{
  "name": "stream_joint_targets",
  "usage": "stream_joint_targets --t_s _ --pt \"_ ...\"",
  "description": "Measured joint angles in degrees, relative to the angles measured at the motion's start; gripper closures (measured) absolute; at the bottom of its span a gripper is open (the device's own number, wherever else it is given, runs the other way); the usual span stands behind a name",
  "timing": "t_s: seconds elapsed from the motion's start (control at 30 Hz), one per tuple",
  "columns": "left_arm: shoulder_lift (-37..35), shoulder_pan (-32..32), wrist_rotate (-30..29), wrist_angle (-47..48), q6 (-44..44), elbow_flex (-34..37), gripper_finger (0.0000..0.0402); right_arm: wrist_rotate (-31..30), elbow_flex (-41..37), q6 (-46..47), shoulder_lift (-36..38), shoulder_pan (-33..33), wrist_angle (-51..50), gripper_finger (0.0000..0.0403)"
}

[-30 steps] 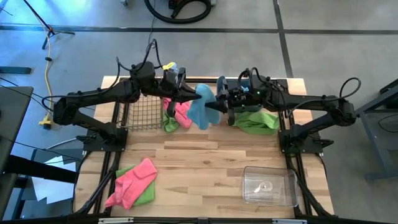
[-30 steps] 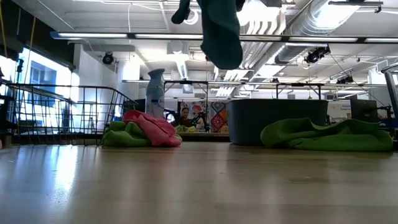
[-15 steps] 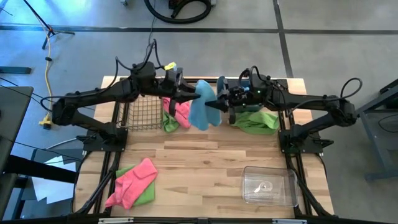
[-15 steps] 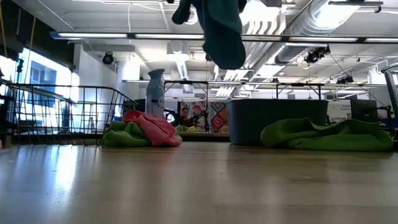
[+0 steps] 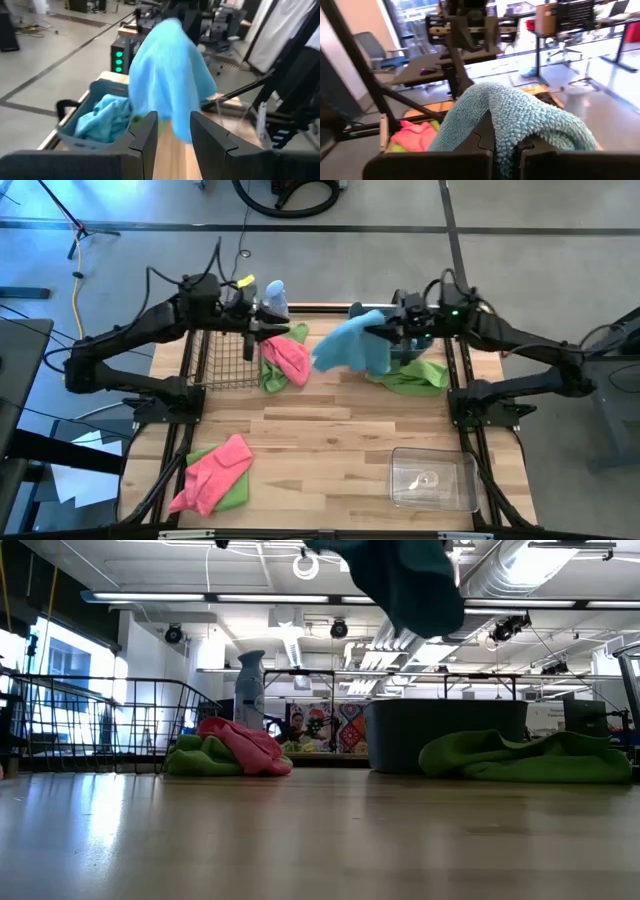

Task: Sort microfiber towel by color & place in baskets
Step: Put the blue towel into the blue bin

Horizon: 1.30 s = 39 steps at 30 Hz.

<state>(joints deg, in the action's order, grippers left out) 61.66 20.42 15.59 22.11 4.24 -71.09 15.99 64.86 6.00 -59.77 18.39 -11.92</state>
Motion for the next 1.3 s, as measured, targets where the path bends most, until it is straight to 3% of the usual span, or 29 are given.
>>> stream_joint_targets --t_s 0.2,0.63,0.9,1.0,1.3 --pt "-3.26 0.05 -4.12 3.91 -1.96 0.43 0.0298 -4.32 0.0 -1.01 6.56 2.22 -12.08 0.0402" --pt "-10.67 0.09 -7.43 -10.46 5.65 18.52 0.0298 -12.43 -0.02 1.52 16.48 2.38 -33.36 0.0403" --pt "-12.85 0.09 -8.3 -16.1 9.01 22.95 0.0298 -16.75 -0.09 2.98 19.07 2.38 -39.4 0.0403" --pt "-12.84 0.09 -9.41 -16.74 9.12 22.95 0.0298 -21.19 -0.11 3.02 18.97 2.37 -35.37 0.0403" --pt "-12.86 0.09 -13.39 -20.86 8.1 22.97 0.0298 -29.85 -0.11 -10.29 12.32 5.2 -5.71 0.0403"
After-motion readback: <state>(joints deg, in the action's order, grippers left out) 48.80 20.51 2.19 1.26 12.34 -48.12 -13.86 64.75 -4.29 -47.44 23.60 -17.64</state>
